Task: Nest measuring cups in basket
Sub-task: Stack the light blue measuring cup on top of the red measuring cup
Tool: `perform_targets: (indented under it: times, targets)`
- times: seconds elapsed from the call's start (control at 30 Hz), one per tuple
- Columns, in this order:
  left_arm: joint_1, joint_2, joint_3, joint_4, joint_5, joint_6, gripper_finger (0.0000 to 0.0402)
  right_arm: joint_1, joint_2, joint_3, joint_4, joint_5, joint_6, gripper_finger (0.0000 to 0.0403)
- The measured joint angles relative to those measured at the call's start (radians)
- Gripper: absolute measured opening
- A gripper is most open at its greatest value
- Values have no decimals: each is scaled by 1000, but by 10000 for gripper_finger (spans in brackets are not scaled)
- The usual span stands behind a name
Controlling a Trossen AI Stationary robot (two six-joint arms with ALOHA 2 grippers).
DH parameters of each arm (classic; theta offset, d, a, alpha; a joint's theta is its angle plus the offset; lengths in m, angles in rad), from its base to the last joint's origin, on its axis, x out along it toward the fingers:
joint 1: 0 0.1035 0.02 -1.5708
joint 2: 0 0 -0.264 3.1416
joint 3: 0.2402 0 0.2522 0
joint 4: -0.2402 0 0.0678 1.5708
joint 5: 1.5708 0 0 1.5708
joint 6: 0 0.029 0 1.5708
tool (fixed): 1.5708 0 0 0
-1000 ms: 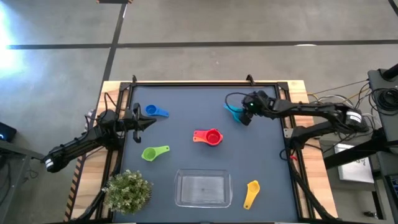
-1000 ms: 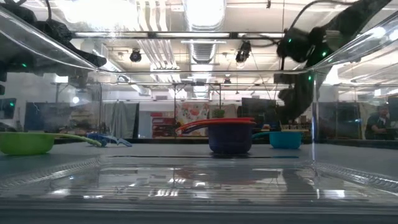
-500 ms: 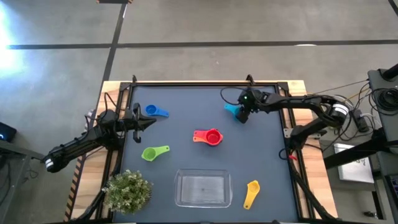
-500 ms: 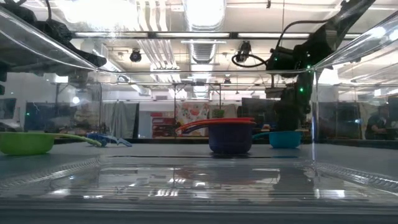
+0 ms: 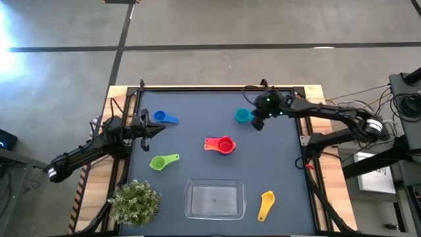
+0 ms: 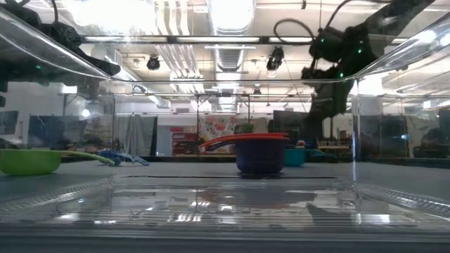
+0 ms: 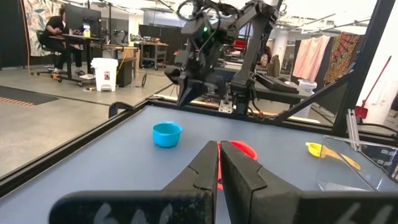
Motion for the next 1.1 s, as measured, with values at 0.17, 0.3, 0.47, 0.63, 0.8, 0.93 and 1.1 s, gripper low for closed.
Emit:
perform_targets:
  times: [0.17, 0.3, 0.47, 0.63, 0.8, 0.93, 1.1]
  targets:
    - [0, 0, 0, 0, 0, 0, 0, -1, -44, 0, -14, 5, -20, 9]
    - [0, 0, 0, 0, 0, 0, 0, 0, -33, 0, -29, -4, -87, 22]
    - [0, 0, 0, 0, 0, 0, 0, 2, 21, 0, -51, 3, -176, 70]
    - [0, 0, 0, 0, 0, 0, 0, 2, 99, 0, -52, 91, -259, 131]
    - [0, 0, 0, 0, 0, 0, 0, 4, 177, 0, -46, 134, -264, 170]
    - [0, 0, 0, 0, 0, 0, 0, 26, 209, 0, -19, 134, -239, 182]
    - [0, 0, 0, 0, 0, 0, 0, 88, 211, 1, 50, 131, -214, 185]
